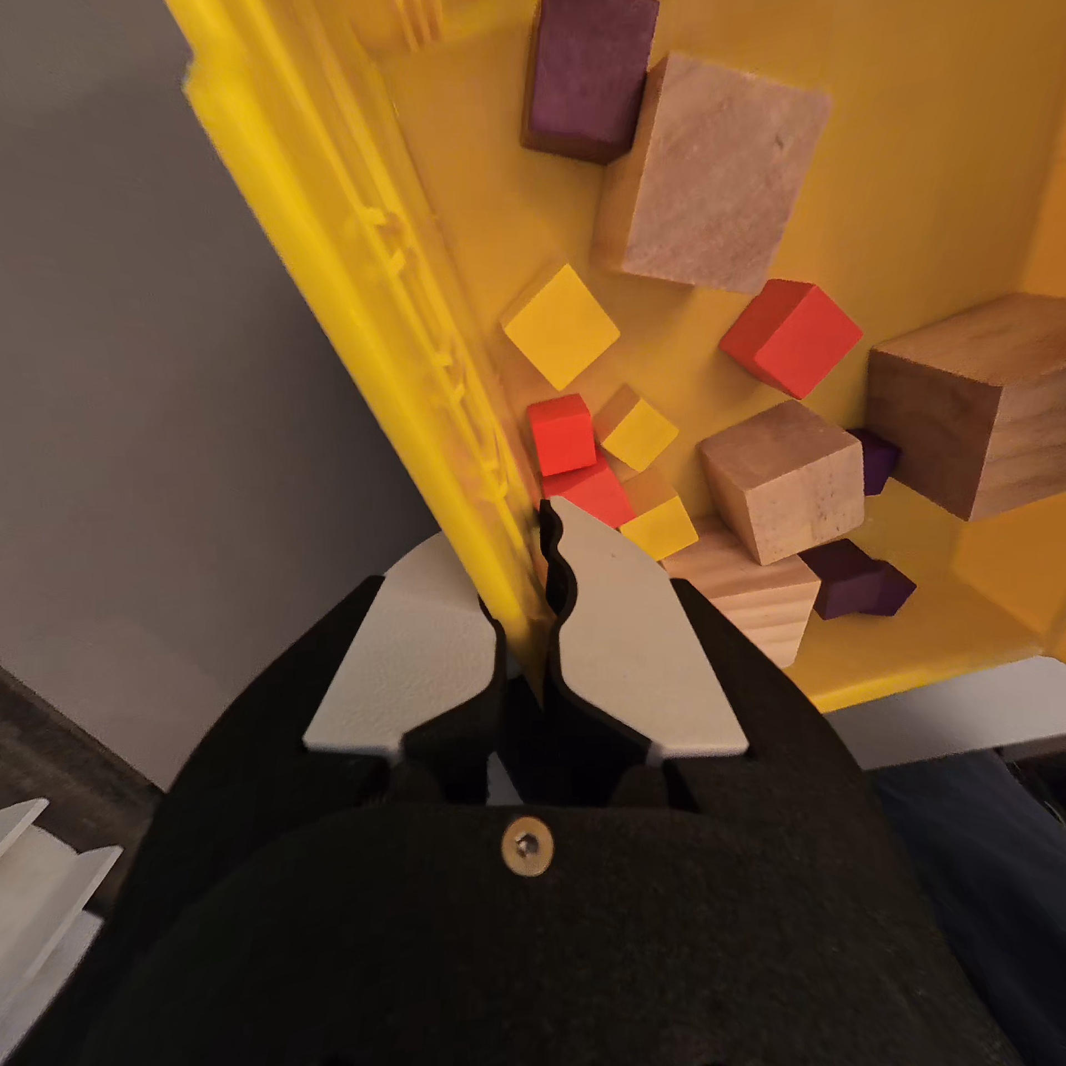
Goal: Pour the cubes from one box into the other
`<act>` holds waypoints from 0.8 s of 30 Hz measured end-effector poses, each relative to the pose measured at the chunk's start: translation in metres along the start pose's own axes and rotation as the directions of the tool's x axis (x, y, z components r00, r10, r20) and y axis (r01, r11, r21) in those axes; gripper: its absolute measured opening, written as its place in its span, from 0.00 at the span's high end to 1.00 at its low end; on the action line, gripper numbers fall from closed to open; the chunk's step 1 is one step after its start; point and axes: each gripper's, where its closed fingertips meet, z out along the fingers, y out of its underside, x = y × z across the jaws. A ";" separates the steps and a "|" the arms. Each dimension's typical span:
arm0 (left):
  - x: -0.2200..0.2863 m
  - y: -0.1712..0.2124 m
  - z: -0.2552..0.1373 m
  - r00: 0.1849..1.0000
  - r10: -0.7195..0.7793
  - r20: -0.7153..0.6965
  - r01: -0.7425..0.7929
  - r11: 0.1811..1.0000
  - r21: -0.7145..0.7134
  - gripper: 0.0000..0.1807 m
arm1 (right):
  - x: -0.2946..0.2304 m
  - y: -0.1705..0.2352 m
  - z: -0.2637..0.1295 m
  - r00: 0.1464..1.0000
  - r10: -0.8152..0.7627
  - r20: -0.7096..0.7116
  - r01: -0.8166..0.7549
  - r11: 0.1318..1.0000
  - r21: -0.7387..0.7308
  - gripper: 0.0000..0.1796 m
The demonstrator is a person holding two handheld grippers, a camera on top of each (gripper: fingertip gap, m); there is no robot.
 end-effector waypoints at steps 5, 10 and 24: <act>0.040 -0.039 -0.057 0.998 0.058 0.014 -0.058 0.998 -0.027 0.96 | 0.038 0.000 -0.065 1.000 0.030 0.007 -0.030 0.999 0.037 0.97; 0.112 -0.109 -0.130 0.983 0.176 0.044 -0.179 0.982 0.053 0.95 | 0.109 0.005 -0.160 0.993 0.120 0.003 -0.119 0.982 0.145 0.97; 0.323 -0.237 -0.114 0.920 0.363 -0.149 -0.301 0.897 0.324 0.97 | 0.327 0.064 -0.247 0.913 0.331 -0.237 -0.217 0.889 0.404 0.96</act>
